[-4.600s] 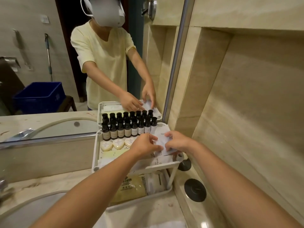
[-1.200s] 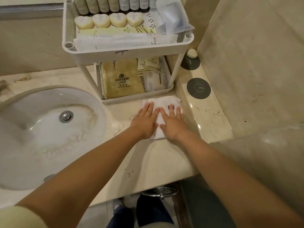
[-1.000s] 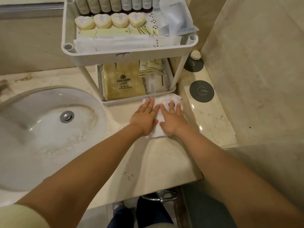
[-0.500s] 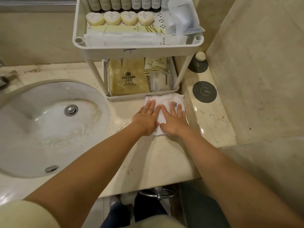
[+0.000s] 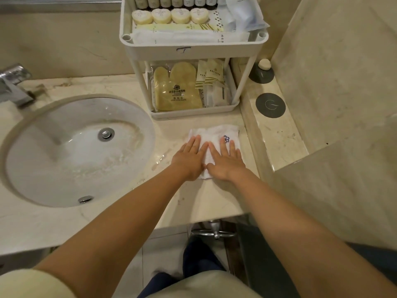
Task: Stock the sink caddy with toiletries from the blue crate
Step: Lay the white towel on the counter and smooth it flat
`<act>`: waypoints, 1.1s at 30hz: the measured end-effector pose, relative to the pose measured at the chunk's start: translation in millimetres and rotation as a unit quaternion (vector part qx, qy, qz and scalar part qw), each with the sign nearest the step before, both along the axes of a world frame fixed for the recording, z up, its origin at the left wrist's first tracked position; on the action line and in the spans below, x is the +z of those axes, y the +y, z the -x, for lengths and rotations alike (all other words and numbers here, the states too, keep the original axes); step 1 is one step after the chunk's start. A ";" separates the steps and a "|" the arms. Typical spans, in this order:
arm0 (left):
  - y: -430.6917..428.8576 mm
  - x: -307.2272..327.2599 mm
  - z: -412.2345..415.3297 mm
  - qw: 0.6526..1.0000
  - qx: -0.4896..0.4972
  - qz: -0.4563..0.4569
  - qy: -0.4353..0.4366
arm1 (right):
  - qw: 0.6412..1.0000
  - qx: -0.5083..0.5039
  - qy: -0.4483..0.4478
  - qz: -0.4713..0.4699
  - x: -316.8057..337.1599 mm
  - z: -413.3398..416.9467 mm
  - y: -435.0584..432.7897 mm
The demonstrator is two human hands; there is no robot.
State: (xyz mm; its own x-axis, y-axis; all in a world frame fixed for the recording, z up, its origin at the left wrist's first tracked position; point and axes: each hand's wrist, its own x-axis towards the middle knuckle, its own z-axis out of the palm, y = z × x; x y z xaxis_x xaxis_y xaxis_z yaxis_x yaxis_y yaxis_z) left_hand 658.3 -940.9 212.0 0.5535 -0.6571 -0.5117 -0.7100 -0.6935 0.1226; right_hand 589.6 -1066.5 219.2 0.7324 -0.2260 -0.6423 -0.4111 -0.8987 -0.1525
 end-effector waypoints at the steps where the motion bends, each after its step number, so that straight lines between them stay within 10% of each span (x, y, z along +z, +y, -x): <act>1: 6.0 -1.0 4.9 1.000 0.001 0.002 -0.001 | 1.000 0.000 0.000 0.001 -0.3 4.8 6.0; 33: 173.4 3.1 124.4 1.000 0.021 -0.017 -0.012 | 0.999 0.043 0.010 -0.002 -12.3 116.8 173.1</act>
State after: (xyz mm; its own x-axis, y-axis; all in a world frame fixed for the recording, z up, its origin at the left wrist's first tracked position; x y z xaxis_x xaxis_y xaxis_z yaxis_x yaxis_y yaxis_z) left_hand 533.9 -767.6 215.1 0.5923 -0.6159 -0.5196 -0.6828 -0.7260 0.0822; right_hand 472.8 -893.3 206.9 0.7361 -0.1610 -0.6575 -0.3360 -0.9301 -0.1484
